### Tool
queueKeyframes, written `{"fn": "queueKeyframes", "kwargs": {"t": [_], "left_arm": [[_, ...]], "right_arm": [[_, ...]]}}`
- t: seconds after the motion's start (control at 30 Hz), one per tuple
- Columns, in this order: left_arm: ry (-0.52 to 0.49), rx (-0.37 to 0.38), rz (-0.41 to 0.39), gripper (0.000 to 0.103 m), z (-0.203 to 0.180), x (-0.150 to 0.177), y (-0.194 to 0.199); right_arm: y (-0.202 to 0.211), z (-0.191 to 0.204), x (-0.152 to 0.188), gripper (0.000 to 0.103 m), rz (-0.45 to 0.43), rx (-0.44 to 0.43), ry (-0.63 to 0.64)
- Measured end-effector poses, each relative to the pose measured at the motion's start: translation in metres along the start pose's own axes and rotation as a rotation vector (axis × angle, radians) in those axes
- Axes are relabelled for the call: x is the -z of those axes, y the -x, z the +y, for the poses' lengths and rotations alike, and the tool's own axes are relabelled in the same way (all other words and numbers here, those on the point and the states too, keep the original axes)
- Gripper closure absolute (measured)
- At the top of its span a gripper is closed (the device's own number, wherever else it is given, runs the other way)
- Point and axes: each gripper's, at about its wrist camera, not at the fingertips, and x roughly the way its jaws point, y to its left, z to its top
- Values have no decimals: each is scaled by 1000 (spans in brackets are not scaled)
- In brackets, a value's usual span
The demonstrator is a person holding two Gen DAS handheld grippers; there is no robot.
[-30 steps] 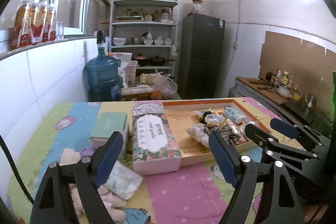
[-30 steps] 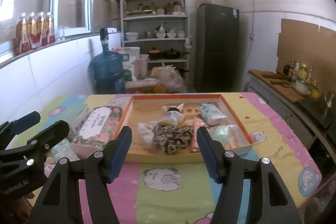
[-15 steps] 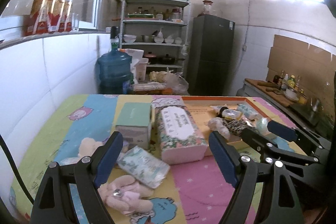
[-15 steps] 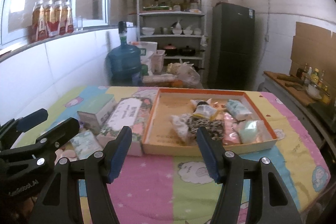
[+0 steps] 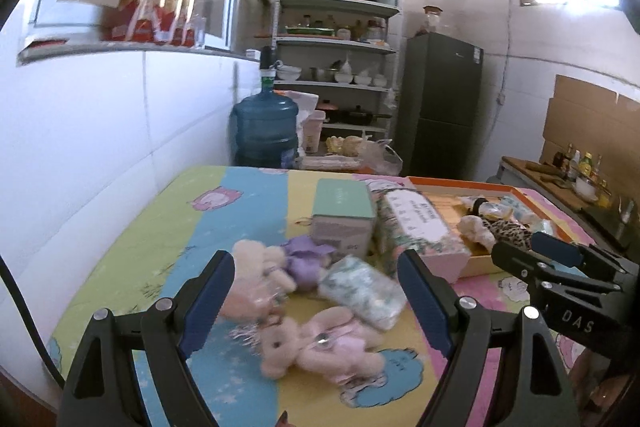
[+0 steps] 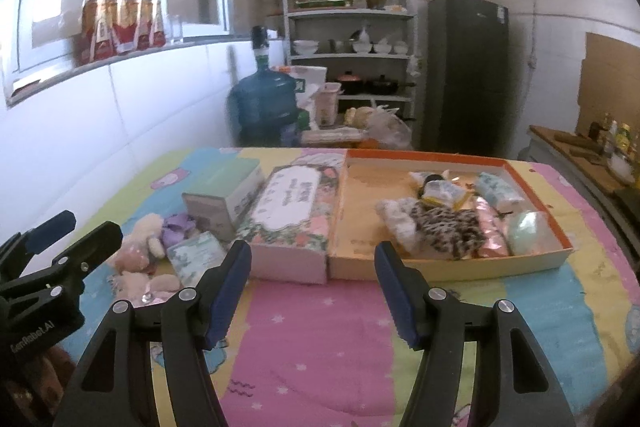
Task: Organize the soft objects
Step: 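Raise both open grippers and move them toward the plush bunnies on the bed, then lower the right gripper onto the pink-dressed plush bunny and close it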
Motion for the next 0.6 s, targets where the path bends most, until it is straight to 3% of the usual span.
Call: {"fn": "queueKeyframes", "kwargs": {"t": [0.3,0.6], "left_arm": [[42,-36,13,20,31,19,4],[108,-104,42,20,73,42,4]], "right_arm": [[-15,22,9,37,47,-71,25],[-32,64,31,37,110,-228,111]]}}
